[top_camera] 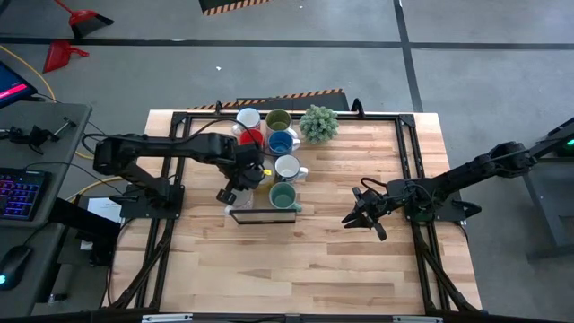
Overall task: Place coffee mugs
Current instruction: Put the gray patterned mug on the shelf
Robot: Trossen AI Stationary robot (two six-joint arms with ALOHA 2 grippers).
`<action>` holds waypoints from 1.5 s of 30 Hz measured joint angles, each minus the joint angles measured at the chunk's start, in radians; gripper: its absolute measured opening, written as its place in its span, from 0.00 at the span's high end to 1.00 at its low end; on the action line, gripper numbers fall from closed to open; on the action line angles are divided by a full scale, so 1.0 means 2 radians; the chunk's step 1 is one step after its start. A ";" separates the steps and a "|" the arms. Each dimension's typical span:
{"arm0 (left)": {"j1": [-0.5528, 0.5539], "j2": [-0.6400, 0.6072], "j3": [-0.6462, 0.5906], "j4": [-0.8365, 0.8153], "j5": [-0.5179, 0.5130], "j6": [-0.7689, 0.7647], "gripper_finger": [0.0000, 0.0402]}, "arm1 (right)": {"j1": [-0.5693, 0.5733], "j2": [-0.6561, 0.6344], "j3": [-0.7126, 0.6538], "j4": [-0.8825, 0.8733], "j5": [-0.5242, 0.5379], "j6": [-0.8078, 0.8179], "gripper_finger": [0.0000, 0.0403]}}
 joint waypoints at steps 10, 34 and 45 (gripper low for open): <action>0.000 0.012 0.000 0.000 0.001 -0.012 0.96 | 0.000 0.000 0.000 0.000 -0.002 0.000 0.86; 0.000 0.011 0.000 0.009 0.000 -0.053 0.89 | 0.000 0.000 0.000 0.000 -0.006 0.000 0.86; 0.000 0.011 0.001 0.007 0.002 -0.079 0.84 | 0.000 0.000 0.000 0.000 -0.006 0.000 0.86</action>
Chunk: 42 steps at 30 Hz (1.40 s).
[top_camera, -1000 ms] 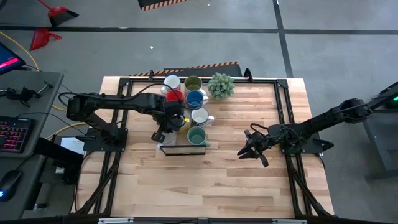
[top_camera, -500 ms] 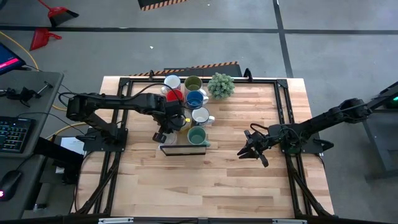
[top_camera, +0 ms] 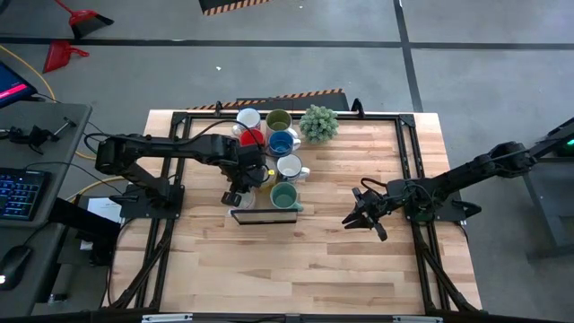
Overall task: Place coffee mugs
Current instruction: Put the gray patterned mug on the shelf, then adjust the yellow mug on the shelf
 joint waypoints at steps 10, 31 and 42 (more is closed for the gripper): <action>0.000 0.000 0.000 -0.003 0.000 -0.012 0.79 | 0.000 0.000 0.000 0.000 0.000 0.000 0.86; 0.000 -0.001 0.007 -0.033 -0.024 -0.013 0.77 | 0.000 0.000 0.000 0.000 -0.002 0.000 0.86; 0.000 -0.001 0.068 -0.090 -0.024 -0.026 0.77 | 0.000 0.000 0.000 -0.004 -0.002 0.000 0.86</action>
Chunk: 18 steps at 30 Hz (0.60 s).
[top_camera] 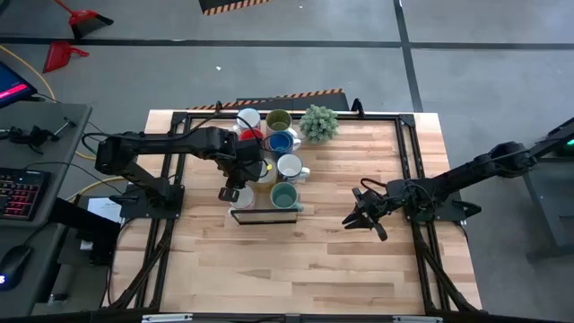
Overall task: Place coffee mugs
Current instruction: Adjust the yellow mug on the shelf
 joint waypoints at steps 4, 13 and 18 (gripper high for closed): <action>0.000 0.000 0.026 -0.040 -0.007 -0.006 0.77 | 0.000 0.000 0.000 -0.004 0.000 0.000 0.86; 0.003 0.000 0.032 -0.156 -0.068 -0.061 0.77 | 0.000 0.000 0.000 -0.003 0.043 -0.032 0.86; 0.025 -0.026 -0.032 -0.148 -0.074 -0.078 0.77 | -0.001 0.000 0.005 0.015 0.154 -0.123 0.86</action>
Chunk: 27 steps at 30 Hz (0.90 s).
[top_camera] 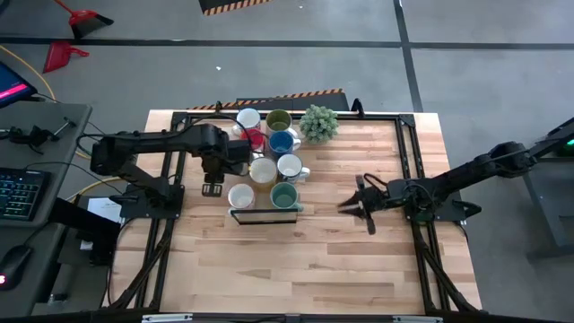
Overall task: Place coffee mugs
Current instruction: Adjust the yellow mug on the shelf
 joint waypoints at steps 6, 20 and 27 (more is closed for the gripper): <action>0.043 -0.086 -0.085 0.012 0.026 -0.016 0.77 | -0.027 0.000 0.056 0.005 0.078 -0.086 0.86; 0.064 -0.446 -0.234 0.204 0.030 -0.167 0.77 | -0.227 0.002 0.315 -0.321 0.080 -0.099 0.86; 0.064 -0.533 -0.330 0.308 0.039 -0.223 0.78 | -0.284 0.079 0.429 -0.399 -0.113 -0.098 0.86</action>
